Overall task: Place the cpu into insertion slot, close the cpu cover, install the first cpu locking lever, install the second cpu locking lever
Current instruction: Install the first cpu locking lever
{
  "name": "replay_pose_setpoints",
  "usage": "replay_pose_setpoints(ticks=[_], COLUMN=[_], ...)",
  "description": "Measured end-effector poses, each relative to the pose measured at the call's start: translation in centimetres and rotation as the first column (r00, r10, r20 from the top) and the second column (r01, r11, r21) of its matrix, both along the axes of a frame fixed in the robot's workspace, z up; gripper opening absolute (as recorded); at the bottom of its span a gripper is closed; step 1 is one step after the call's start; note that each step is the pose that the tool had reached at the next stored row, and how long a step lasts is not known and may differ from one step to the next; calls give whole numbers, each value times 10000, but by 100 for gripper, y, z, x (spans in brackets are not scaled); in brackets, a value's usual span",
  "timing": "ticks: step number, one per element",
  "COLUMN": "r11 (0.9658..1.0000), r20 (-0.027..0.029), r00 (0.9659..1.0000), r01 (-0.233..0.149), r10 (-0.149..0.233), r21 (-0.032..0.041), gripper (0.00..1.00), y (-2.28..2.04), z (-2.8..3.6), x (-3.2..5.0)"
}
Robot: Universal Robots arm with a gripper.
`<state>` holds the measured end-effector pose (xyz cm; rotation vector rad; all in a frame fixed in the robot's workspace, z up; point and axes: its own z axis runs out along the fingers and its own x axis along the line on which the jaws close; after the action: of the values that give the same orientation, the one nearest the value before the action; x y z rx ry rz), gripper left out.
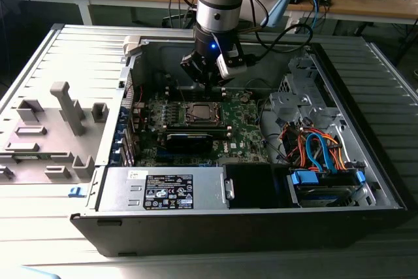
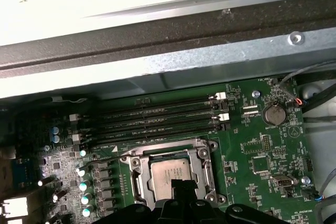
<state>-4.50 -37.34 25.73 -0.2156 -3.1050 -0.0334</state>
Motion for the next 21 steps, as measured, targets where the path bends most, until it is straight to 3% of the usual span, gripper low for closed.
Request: replay_pose_setpoints(ticks=[21], r11=[9968], r20=[-1], r00=[9968], r01=[-798], r10=[798], r21=[1], gripper=[11], y=[0], z=[0], x=[0])
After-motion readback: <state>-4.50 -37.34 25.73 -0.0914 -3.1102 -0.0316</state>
